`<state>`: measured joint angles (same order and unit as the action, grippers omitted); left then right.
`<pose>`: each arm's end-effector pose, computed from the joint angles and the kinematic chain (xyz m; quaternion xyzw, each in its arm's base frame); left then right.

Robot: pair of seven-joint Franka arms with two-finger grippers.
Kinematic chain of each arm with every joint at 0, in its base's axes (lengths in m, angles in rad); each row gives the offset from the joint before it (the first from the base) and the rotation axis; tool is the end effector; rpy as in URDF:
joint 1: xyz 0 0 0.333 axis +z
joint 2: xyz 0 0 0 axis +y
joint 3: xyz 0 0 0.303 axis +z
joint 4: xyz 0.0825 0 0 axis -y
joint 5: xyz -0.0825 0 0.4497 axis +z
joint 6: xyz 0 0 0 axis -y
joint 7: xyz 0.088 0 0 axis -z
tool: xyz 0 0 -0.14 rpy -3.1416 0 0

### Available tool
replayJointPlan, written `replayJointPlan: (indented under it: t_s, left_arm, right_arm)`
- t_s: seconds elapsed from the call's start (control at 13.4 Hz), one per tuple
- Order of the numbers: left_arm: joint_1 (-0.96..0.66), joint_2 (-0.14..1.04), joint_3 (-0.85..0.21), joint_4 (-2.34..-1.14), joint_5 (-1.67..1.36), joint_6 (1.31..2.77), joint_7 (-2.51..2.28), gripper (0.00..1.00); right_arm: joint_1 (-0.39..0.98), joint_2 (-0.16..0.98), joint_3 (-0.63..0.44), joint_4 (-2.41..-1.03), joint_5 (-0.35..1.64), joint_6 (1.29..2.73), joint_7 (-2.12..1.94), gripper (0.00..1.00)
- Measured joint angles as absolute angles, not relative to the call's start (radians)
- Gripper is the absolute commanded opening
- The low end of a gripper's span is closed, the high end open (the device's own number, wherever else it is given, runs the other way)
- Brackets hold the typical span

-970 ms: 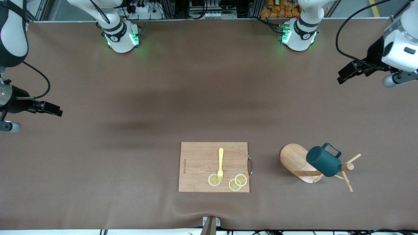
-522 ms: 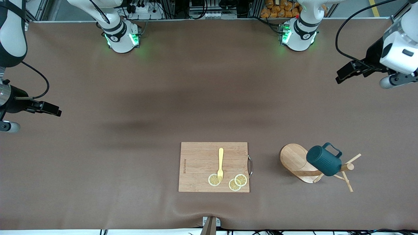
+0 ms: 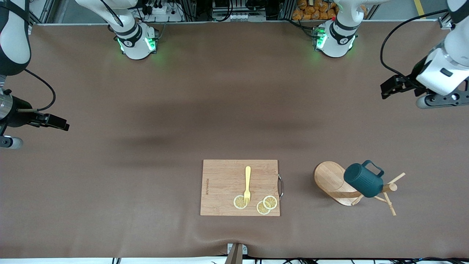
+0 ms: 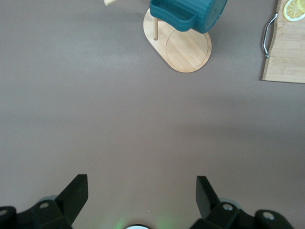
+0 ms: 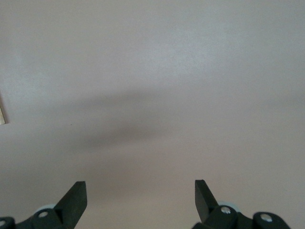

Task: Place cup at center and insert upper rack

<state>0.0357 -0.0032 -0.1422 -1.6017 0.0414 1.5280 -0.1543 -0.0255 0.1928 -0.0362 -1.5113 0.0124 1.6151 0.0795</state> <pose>0.6084 -0.0592 0.5605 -0.9989 -0.0240 0.0322 0.0253 0.6698 -0.0382 0.4894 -0.9965 0.0708 0.0444 0.0023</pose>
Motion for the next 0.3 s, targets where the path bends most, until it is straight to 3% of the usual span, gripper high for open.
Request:
replayJointPlan:
  t_s: [0.3]
  left_arm:
    - [0.036,-0.004,-0.123,-1.595,0.039,1.528,-0.147,1.0]
  right_arm:
    - [-0.025,0.193,-0.036,-1.511,0.012,1.615,0.08,1.0]
